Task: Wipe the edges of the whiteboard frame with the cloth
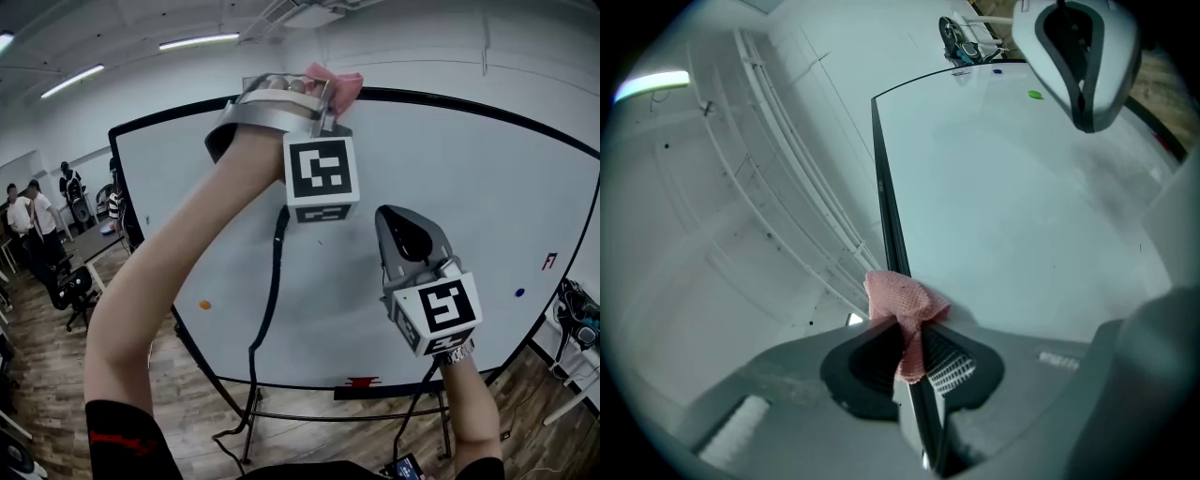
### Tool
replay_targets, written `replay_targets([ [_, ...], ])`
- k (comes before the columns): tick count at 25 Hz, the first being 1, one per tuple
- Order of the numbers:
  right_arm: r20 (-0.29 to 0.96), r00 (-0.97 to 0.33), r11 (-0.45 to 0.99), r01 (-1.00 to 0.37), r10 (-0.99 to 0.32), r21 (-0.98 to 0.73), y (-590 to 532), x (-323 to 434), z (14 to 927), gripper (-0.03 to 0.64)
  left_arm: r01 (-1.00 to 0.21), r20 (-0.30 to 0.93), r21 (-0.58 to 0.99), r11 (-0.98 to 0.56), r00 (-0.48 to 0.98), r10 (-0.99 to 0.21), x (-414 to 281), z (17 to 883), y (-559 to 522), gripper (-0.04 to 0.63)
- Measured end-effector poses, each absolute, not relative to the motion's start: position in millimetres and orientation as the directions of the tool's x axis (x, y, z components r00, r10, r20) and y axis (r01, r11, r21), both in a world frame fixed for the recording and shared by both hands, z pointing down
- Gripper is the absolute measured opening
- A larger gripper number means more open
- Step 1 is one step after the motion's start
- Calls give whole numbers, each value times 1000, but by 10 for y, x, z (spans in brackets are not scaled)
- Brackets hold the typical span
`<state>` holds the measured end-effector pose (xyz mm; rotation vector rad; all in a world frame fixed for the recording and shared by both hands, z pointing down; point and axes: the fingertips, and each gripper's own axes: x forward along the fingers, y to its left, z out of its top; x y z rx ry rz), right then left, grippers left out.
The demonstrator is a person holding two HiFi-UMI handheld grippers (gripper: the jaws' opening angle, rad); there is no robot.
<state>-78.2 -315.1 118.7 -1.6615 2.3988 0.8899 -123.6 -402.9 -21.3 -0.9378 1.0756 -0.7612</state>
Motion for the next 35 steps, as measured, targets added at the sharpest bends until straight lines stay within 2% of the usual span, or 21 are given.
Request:
replay_targets([
  [7,-388,-381,220,-891,-840,398,-3107,-597,1262,2,89,-367,-907,412,313,-876,-1114,-190,-4038,44],
  [20,-371,-430,277,-874,-823,398,-3135,8,1249,2,71,-370,-913,403,278,-887,-837,-235,-3989,44],
  [23,-348,-438,290,-868,-829,402,-3136,54,1237,2,74,-364,-916,395,265,-893,-820,-229,-3988,44],
  [35,-391,-506,344,-843,-769,413,-3145,8,1158,2,78,-375,-913,400,223,-900,-802,-243,-3985,44],
])
